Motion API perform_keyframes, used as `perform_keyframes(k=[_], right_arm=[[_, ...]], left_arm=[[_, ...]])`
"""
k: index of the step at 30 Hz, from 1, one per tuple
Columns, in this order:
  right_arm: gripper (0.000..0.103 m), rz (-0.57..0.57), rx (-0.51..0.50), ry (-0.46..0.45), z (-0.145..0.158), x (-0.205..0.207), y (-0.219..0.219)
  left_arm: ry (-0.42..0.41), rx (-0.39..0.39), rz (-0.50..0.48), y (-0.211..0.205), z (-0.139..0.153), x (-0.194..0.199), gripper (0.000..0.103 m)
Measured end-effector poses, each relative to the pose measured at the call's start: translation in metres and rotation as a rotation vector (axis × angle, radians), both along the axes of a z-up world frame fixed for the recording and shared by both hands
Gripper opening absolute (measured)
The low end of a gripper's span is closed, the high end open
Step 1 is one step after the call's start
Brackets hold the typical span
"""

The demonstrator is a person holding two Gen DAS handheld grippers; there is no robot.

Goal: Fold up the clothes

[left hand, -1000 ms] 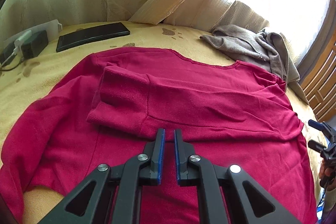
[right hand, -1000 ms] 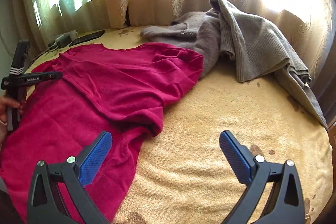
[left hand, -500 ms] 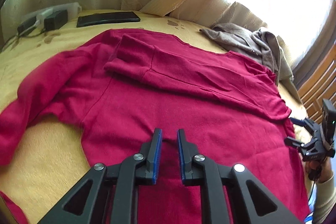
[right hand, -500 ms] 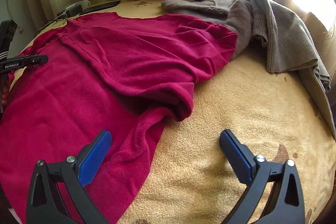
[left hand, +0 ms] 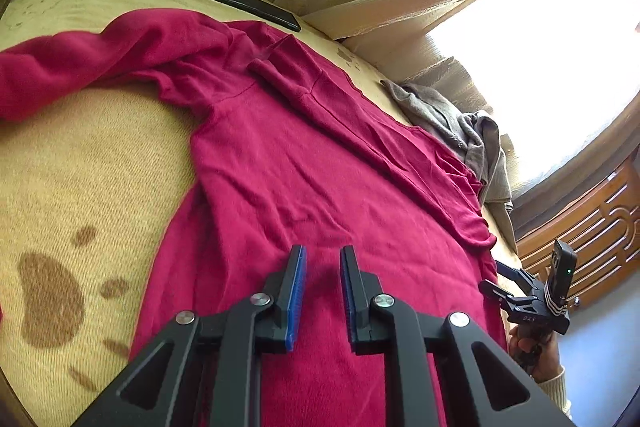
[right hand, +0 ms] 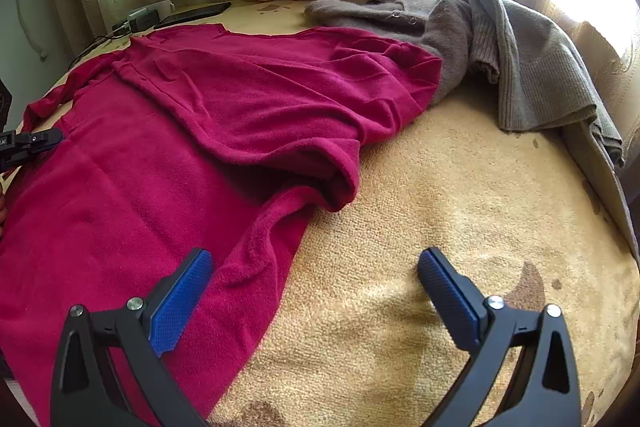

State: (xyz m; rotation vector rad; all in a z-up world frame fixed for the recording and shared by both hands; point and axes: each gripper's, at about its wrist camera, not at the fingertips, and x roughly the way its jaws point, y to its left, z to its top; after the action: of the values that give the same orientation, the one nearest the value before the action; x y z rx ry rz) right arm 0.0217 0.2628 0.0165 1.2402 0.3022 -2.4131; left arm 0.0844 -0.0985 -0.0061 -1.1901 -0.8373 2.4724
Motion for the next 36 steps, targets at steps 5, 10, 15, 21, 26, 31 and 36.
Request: perform_keyframes(k=[5,10,15,21,26,31,36], right_arm=[[0.103,-0.013,-0.002,-0.003,0.000,0.001,0.000],[0.103,-0.101,-0.008,-0.024,0.018,0.000,-0.008],[0.103,0.262,-0.149,0.192,0.100,0.041,-0.104],[0.103,0.649,-0.203,0.093,0.103,0.066,-0.266],[0.092,0.805,-0.144,0.048,0.070,0.097,-0.358],[0.071,0.870,-0.050,-0.034,0.029,0.110,-0.410],[0.050,0.895,0.021,-0.091,0.003,0.111,-0.432]], left_arm=[[0.031,-0.020,0.056,-0.016,0.003,0.036,0.019],[0.068,0.078,0.198,-0.061,-0.004,0.077,0.019],[0.135,-0.030,0.398,-0.094,0.007,0.114,0.019],[0.103,-0.027,0.428,-0.113,-0.002,0.129,0.019],[0.106,-0.069,0.419,-0.111,-0.006,0.151,0.019],[0.119,-0.112,0.412,-0.109,-0.005,0.156,0.019],[0.127,-0.111,0.399,-0.110,-0.006,0.153,0.019]])
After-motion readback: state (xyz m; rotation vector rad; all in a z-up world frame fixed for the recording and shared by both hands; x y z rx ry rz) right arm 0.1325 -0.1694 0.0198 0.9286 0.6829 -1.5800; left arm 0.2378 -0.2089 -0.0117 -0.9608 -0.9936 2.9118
